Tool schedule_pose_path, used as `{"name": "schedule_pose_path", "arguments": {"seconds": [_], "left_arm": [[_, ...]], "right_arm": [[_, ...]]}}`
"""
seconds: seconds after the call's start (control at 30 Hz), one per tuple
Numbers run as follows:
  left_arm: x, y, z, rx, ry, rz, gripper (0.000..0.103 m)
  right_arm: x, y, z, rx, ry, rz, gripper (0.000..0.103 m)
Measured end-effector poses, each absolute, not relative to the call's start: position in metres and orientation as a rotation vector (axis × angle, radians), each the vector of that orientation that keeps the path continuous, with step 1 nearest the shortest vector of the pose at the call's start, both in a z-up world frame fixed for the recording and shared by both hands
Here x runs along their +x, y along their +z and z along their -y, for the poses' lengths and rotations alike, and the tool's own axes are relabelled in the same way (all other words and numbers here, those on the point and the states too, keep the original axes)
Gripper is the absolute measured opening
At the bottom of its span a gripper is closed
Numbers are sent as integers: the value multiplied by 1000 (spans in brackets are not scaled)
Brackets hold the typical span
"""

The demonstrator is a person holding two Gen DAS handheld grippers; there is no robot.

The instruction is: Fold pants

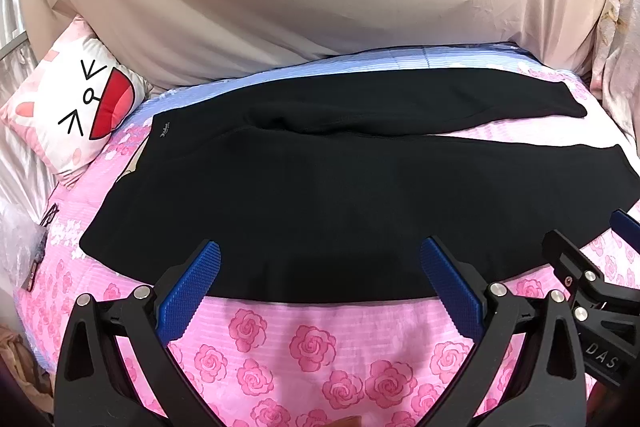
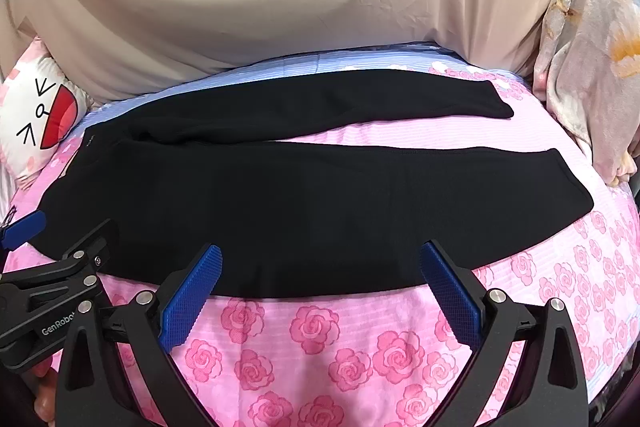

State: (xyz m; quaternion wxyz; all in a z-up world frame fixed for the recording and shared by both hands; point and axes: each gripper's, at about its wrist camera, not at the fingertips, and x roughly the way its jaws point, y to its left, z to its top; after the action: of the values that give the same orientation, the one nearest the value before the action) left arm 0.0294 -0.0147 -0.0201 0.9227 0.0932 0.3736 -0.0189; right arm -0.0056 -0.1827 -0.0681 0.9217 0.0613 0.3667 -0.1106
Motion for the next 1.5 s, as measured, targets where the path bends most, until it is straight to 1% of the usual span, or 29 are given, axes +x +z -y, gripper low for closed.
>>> {"name": "schedule_pose_path", "arguments": {"seconds": [0.8,0.87,0.97,1.03,1.1,1.23,1.27,1.3,1.43,1.5], "left_arm": [[59,-22,15,176,-31,-790,98],[63,-23,16,178,-29,-790,98],[69,-20,13,169,-14,-770,98],[80,-15,2,133,-2,-756,98],[98,-10,-16,78,-5,-761,98],[140,-6,-64,-30,47,-793,98],[150,-6,-76,-58,61,-790,98],[163,-6,-93,-95,77,-787,98],[216,-11,-143,-99,230,-833,98],[243,-12,-168,-92,289,-851,98]], "right_arm": [[23,-65,195,122,-239,-760,98],[24,-63,200,139,-228,-744,98],[26,-51,217,142,-170,-655,98],[39,-42,248,120,-187,-605,98],[68,-38,302,117,-238,-620,98],[128,-42,431,275,-342,-661,97],[140,-44,449,299,-353,-683,88],[155,-48,472,327,-362,-707,85],[208,-65,515,268,-417,-780,85],[231,-77,532,286,-404,-820,85]]}}
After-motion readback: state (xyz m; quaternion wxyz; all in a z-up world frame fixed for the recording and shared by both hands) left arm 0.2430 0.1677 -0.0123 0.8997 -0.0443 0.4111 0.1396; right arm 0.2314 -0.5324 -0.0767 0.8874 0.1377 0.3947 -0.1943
